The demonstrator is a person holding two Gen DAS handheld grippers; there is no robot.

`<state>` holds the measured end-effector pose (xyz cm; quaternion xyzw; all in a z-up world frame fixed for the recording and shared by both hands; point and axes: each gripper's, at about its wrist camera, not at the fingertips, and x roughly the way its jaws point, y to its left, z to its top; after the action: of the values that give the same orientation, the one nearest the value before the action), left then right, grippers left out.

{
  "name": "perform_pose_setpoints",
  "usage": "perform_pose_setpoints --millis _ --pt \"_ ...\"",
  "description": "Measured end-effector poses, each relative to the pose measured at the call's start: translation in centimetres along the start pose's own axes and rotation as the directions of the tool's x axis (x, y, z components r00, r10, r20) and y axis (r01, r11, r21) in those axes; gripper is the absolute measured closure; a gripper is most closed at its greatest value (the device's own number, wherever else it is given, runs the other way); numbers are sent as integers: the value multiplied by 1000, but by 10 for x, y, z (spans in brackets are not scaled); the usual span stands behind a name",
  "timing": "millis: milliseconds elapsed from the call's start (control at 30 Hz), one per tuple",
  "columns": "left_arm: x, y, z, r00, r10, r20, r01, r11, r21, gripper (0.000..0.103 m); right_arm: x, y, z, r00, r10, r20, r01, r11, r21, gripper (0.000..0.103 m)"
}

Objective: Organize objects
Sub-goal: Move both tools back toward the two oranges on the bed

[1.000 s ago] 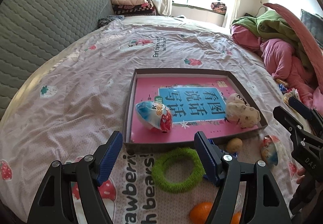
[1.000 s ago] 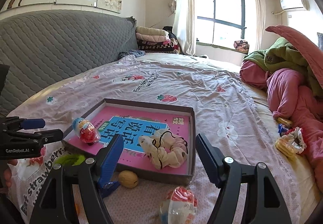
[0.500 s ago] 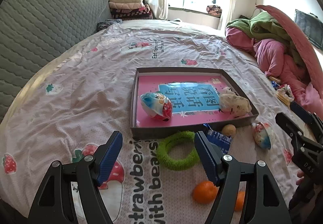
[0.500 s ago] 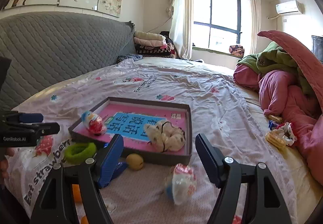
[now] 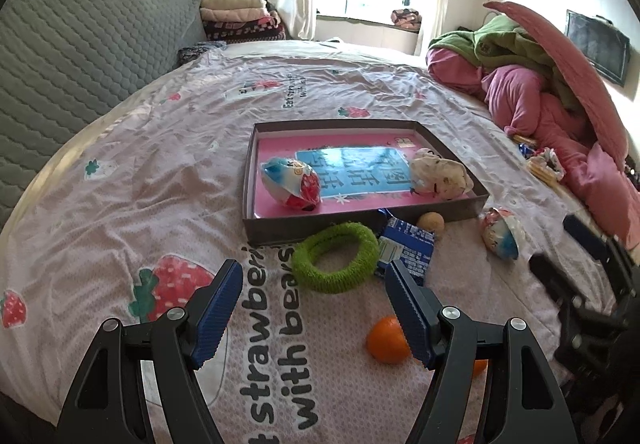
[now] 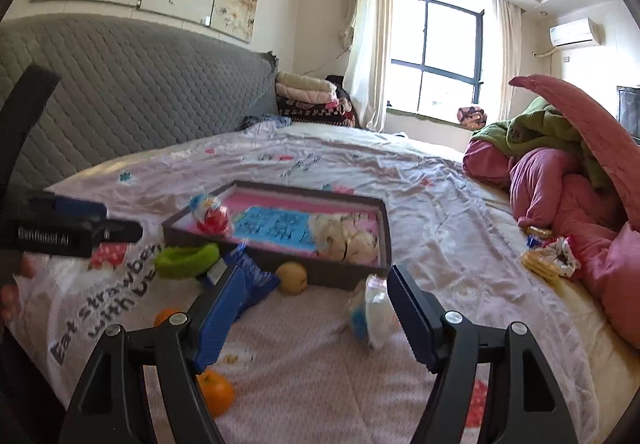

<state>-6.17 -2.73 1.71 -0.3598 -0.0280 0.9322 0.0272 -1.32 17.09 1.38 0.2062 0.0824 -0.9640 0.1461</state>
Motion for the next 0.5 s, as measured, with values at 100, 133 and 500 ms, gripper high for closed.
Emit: perform_pose_setpoints --millis 100,133,500 --pt "-3 -5 -8 1000 -3 18 3 1000 -2 28 0 -1 -11 1000 -1 -27 1 1000 20 30" --pt "-4 -7 -10 1000 -2 23 2 1000 -1 28 0 -2 -15 999 -5 -37 7 1000 30 30" --pt "1 -22 -32 1000 -18 -22 19 999 40 28 -9 -5 -26 997 48 -66 -43 997 67 30"
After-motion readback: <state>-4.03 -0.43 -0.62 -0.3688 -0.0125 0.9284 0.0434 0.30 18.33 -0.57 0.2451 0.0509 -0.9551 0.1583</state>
